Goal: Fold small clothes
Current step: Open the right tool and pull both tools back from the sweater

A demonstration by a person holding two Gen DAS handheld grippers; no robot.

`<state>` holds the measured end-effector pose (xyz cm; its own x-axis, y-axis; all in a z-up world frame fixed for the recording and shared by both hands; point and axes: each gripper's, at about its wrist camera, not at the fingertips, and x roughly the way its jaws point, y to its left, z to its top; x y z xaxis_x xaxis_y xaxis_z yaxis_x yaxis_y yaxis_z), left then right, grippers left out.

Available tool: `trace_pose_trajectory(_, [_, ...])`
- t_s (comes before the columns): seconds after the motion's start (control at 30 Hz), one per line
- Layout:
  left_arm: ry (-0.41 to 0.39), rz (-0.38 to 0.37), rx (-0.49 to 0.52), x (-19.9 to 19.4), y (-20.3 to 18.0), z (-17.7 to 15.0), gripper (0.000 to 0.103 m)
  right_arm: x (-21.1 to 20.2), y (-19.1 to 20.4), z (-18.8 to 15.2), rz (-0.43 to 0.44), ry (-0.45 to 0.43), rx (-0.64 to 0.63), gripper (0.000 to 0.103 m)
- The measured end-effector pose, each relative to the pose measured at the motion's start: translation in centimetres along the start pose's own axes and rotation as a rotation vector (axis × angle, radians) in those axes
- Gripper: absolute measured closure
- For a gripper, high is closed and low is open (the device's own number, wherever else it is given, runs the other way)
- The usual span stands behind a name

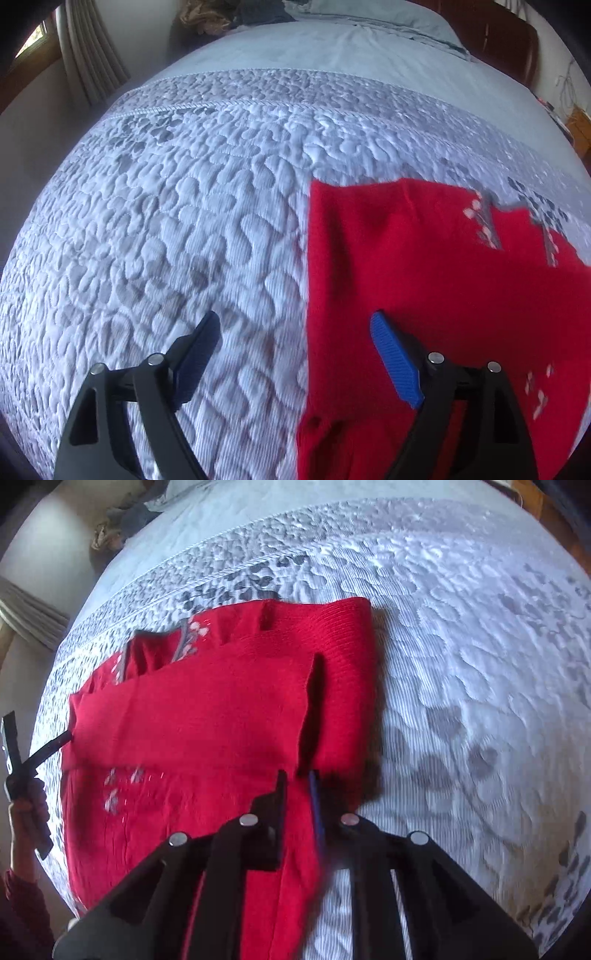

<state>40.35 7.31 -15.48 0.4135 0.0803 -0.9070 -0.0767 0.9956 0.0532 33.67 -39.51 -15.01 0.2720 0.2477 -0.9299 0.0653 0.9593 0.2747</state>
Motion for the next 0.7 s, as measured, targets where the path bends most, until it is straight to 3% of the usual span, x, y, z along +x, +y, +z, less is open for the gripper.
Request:
trace_pose_trajectory(0.27, [-0.009, -0.110, 0.102, -6.9, -2.4, -10.7, 0.019, -1.7, 4.3, -9.6, 0.080, 0.034, -0.085, 0.084])
trace_pose_trajectory(0.5, [-0.014, -0.162, 0.080, -10.8, -3.0, -18.5, 0.019, -3.1, 6.5, -17.1, -0.035, 0.016, -0.119, 0.079])
trace_pose_trajectory(0.7, [-0.010, -0.164, 0.091, -12.6, -2.9, -21.9, 0.019, -4.5, 7.0, -21.3, -0.081, -0.002, -0.100, 0.078])
